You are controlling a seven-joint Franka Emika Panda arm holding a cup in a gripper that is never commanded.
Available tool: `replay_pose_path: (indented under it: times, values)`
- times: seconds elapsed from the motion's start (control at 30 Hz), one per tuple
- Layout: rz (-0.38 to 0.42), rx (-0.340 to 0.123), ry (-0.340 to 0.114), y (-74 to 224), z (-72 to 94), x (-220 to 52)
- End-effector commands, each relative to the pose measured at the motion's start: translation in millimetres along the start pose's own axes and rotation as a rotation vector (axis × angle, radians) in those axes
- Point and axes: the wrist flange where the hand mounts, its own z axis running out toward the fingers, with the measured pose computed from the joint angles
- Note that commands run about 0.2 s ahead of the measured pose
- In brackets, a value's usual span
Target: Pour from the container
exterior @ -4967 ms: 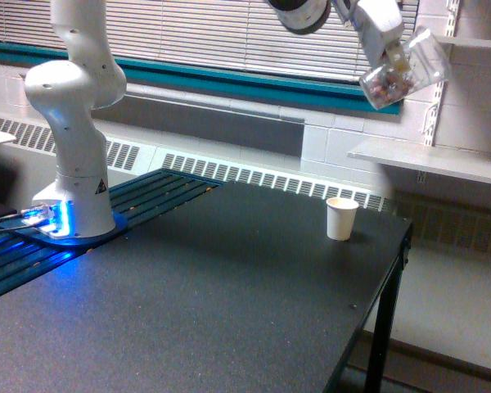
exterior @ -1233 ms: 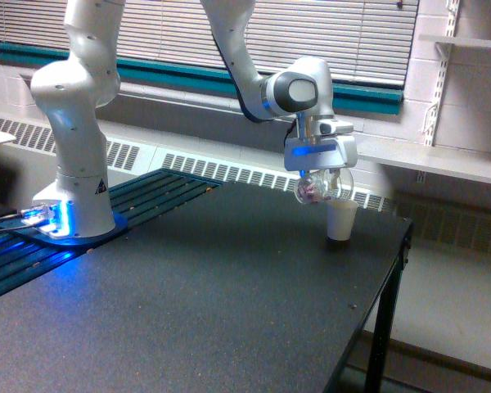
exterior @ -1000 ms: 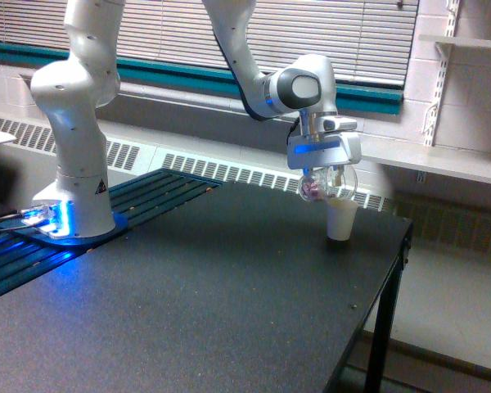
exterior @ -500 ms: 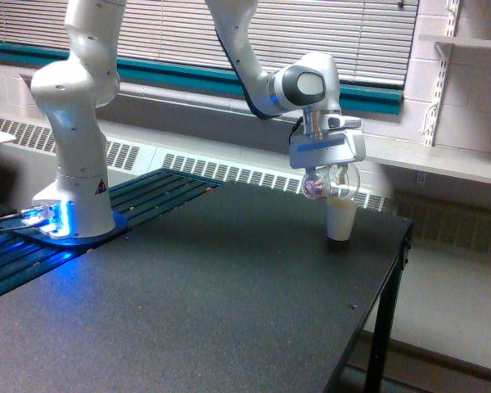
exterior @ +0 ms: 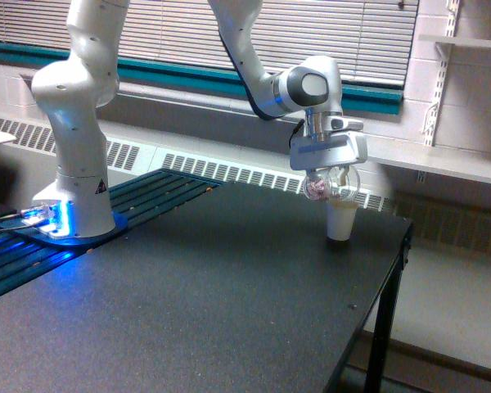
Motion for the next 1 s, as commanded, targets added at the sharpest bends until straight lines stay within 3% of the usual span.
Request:
replay_pose_path:
  times: [0.03, 1.0]
  values:
    - [-0.040, -0.020, 0.002, -5.0, -2.3, 3.4]
    - [-0.104, -0.072, -0.025, -12.9, 0.7, 5.8]
